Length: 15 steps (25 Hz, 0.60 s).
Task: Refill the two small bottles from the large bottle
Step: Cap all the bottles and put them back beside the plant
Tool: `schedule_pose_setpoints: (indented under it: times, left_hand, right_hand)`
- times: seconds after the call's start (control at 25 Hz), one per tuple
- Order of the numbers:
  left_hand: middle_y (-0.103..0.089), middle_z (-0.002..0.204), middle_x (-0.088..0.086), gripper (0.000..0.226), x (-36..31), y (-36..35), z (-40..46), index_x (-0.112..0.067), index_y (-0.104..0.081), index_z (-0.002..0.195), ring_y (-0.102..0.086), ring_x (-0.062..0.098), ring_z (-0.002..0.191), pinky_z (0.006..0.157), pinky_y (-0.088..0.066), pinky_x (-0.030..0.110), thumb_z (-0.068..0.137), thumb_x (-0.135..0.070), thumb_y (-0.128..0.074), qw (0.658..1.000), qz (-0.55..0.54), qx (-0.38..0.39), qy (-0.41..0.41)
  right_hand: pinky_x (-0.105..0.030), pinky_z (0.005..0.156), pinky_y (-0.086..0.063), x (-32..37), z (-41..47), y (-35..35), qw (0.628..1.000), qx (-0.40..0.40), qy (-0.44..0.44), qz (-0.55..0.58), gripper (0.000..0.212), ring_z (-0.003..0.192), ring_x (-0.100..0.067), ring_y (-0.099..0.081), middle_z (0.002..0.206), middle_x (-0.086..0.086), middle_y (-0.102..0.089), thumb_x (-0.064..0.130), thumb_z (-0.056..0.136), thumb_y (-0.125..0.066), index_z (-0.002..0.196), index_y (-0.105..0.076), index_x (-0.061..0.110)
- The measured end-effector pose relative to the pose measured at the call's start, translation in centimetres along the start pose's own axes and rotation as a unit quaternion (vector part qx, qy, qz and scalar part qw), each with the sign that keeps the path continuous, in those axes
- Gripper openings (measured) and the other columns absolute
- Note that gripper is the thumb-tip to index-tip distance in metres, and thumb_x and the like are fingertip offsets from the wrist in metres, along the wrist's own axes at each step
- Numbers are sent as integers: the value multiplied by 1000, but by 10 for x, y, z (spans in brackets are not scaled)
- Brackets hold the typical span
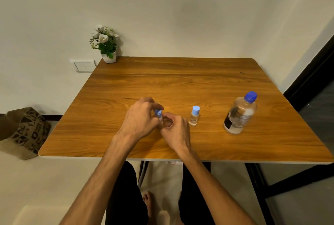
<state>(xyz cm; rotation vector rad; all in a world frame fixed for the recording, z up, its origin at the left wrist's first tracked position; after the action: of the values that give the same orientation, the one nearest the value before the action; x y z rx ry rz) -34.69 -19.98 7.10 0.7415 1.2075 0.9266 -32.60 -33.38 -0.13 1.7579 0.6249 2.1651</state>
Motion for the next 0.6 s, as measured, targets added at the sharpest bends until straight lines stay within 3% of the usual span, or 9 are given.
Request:
schedule_pose_setpoints:
  times: [0.08, 0.16, 0.28, 0.44, 0.52, 0.6]
  left_hand:
    - [-70, 118, -3, 47, -10, 1, -3, -25, -84, 101, -59, 20, 116, 96, -48, 42, 75, -32, -45, 998, 0, 26, -51]
    - [-67, 126, -3, 40, -9, -1, -4, -26, -82, 106, -56, 20, 123, 100, -45, 45, 79, -33, -54, 999, 11, 1, -48]
    - [-66, 113, 0, 28, -6, 1, -2, -21, -79, 107, -60, 22, 114, 93, -50, 44, 86, -34, -65, 998, 45, -39, -9]
    - [-74, 111, -10, 42, -19, 4, -6, -23, -80, 88, -61, 14, 116, 102, -40, 42, 74, -31, -42, 998, -38, 9, -55]
    - [-72, 114, -7, 28, -13, 2, -5, -23, -78, 101, -61, 14, 116, 100, -42, 41, 82, -29, -58, 999, -7, -36, -35]
    - [-69, 107, -3, 21, -8, 0, -4, -20, -77, 104, -65, 19, 105, 90, -51, 40, 85, -27, -74, 999, 25, -42, -12]
  right_hand:
    - [-42, 60, -58, 2, 0, 2, 1000, -13, 10, -17, 45, 73, -20, -73, 84, 3, -80, 57, 76, -51, 99, -77, 28]
    - [-40, 59, -55, 4, -1, 4, 999, -20, 19, -26, 51, 72, -21, -72, 83, 0, -79, 61, 74, -45, 95, -77, 27]
    - [-37, 65, -60, 3, 0, 4, 1000, -5, 14, -4, 43, 78, -11, -75, 92, 7, -81, 53, 75, -53, 100, -78, 29]
    - [-38, 59, -57, 0, 1, 5, 1000, -1, 15, -17, 39, 72, -15, -72, 86, 6, -79, 57, 81, -56, 97, -76, 28]
    - [-37, 62, -60, 1, 0, 5, 1000, -3, 19, -11, 36, 76, -10, -73, 89, 8, -80, 55, 84, -59, 97, -78, 28]
    - [-36, 68, -62, 2, 0, 6, 1000, 12, 18, -6, 23, 82, -5, -73, 96, 9, -81, 37, 84, -67, 102, -79, 30]
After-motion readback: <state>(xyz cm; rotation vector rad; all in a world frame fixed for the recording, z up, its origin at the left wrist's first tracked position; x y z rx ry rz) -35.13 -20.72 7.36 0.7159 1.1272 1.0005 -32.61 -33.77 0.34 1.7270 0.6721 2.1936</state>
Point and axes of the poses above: each hand's wrist, its own z-axis towards the middle knuckle, its own y-axis out of the back of the hand, x = y × z, the point moved 3 cm from there along z, towards the middle knuckle
